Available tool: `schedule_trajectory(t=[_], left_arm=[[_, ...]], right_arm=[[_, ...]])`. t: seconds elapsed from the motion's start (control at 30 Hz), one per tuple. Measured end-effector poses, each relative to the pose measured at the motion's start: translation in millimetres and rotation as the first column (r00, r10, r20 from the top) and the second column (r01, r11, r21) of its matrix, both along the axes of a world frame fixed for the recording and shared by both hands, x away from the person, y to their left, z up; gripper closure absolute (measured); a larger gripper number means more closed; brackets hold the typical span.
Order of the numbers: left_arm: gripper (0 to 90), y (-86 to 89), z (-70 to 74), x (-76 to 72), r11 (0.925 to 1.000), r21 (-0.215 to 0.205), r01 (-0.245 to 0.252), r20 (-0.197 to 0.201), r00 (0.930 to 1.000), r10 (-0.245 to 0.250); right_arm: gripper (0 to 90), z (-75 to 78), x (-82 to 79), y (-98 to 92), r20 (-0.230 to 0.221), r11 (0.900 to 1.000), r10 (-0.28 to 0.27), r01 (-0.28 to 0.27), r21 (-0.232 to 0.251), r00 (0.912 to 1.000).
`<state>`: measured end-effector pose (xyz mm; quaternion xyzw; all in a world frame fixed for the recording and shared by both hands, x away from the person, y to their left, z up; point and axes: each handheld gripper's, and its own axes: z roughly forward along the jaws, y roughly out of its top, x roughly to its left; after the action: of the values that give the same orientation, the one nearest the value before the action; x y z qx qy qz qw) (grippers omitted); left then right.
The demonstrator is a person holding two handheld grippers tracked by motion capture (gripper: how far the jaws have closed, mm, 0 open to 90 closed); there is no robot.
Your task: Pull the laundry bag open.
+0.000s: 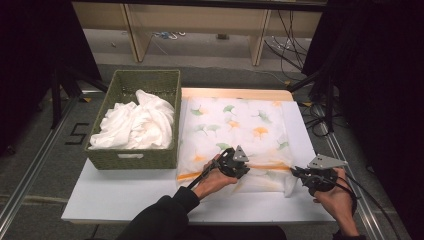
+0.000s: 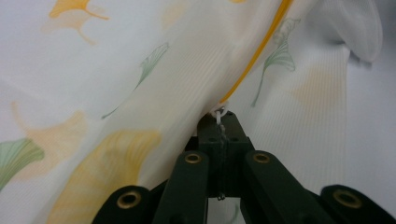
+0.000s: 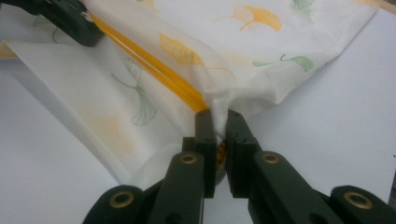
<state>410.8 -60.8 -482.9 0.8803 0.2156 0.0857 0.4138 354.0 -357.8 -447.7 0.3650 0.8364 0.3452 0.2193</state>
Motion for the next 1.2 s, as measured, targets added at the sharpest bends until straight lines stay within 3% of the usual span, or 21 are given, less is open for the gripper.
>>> schedule_trajectory(t=[0.33,0.5,0.7,0.73,0.8,0.83,1.2], left_arm=[[88.8,22.9,3.3,-6.3,0.9995,0.03,0.002,0.012,0.9999,-0.003],[88.8,31.8,6.5,-6.8,0.9997,0.025,-0.007,0.011,0.9999,0.007],[88.8,56.0,6.0,-11.9,0.9986,0.04,-0.035,0.015,0.9993,0.034],[88.8,65.1,5.0,-14.0,0.9976,0.05,-0.048,0.027,0.9986,0.046],[88.7,69.6,4.4,-14.6,0.9968,0.06,-0.054,0.03,0.9982,0.052],[88.8,78.2,4.1,-16.8,0.9969,0.047,-0.063,0.016,0.9979,0.063],[88.8,113.4,6.8,-27.4,0.992,0.061,-0.111,0.021,0.9938,0.11]], right_arm=[[85.9,-6.2,2.3,-10.1,-0.014,0.999,-0.043,0.043,-0.017,0.999],[85.9,-7.8,2.9,-13.0,-0.007,0.998,-0.053,0.053,-0.031,0.9986],[85.8,-12.3,5.9,-19.8,-0.008,0.997,-0.069,0.069,-0.046,0.9976],[85.8,-12.7,6.0,-20.1,-0.024,0.997,-0.076,0.075,-0.019,0.9969],[85.8,-12.0,5.4,-19.6,-0.033,0.997,-0.082,0.082,-0.009,0.9961],[85.9,-11.5,5.5,-19.8,-0.025,0.997,-0.077,0.077,-0.01,0.9967],[85.8,-15.3,7.3,-21.1,-0.03,0.997,-0.074,0.073,-0.023,0.9968]])
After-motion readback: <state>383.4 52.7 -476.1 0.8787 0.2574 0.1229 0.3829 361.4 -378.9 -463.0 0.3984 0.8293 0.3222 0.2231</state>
